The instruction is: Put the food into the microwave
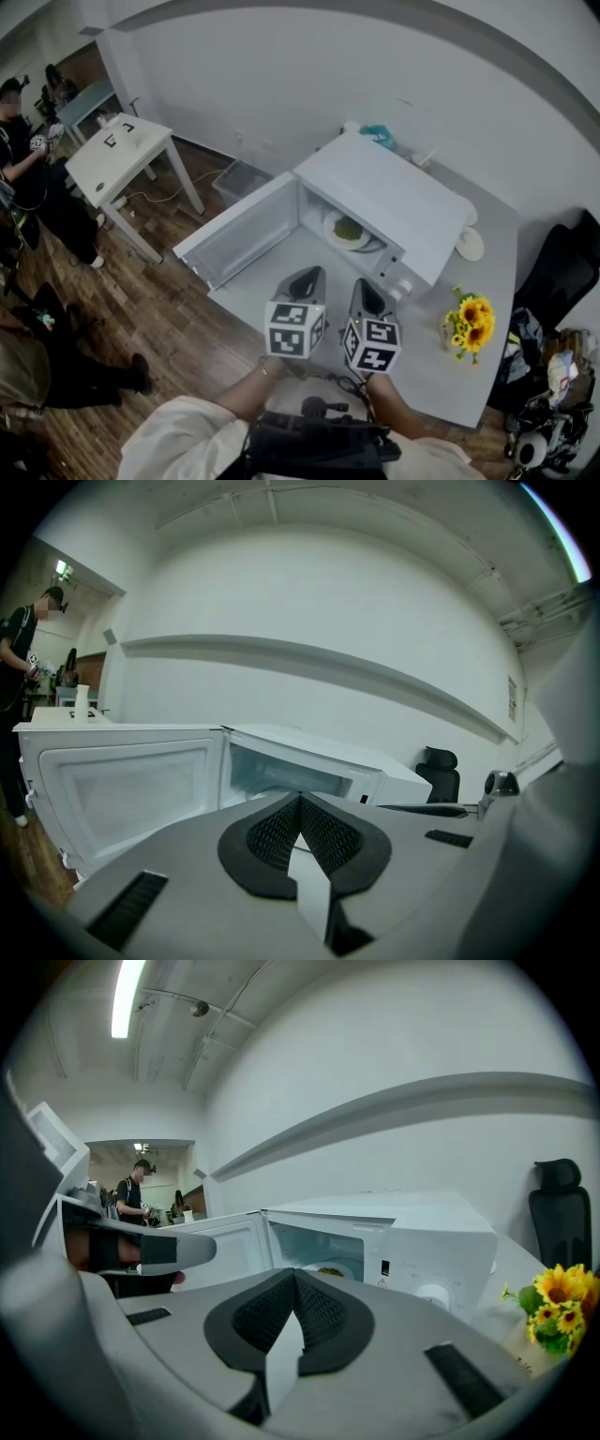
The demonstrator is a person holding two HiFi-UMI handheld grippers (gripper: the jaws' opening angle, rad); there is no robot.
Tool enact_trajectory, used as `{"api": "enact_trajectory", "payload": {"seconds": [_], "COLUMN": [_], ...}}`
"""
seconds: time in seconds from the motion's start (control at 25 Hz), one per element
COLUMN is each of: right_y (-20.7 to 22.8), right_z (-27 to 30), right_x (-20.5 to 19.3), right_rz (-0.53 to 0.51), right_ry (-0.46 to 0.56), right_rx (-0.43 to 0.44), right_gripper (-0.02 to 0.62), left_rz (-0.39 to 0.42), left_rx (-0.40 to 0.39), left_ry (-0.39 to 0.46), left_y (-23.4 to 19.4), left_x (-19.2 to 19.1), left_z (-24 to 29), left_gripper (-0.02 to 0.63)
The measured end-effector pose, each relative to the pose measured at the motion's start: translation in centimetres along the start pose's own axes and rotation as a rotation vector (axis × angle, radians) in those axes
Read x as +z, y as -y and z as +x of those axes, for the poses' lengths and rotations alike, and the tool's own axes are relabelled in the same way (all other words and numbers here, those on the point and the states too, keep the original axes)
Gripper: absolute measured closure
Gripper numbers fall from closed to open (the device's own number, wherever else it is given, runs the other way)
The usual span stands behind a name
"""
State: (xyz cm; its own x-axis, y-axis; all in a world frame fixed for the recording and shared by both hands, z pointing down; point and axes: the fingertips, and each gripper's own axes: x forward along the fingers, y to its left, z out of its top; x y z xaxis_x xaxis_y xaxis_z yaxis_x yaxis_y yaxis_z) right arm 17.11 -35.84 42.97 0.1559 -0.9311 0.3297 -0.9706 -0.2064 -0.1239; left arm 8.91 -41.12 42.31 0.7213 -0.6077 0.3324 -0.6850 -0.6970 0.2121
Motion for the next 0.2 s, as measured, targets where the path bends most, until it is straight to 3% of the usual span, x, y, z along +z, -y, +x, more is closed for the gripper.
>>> {"api": "enact_trajectory", "payload": {"seconds": [0.2], "right_y": [-0.17], "right_z": [-0.08], "right_x": [-0.29], "right_rz": [-0.005], "right_ry": [-0.003], "right_rx": [-0.002], "right_gripper": [0.577], "left_rz": [-0.005], "left_rx": [0.004], "left_ry": [-0.003], "left_y": [-0.17], "left_x": [-0.22], "left_z": [-0.17], "left_gripper": [0.595]}}
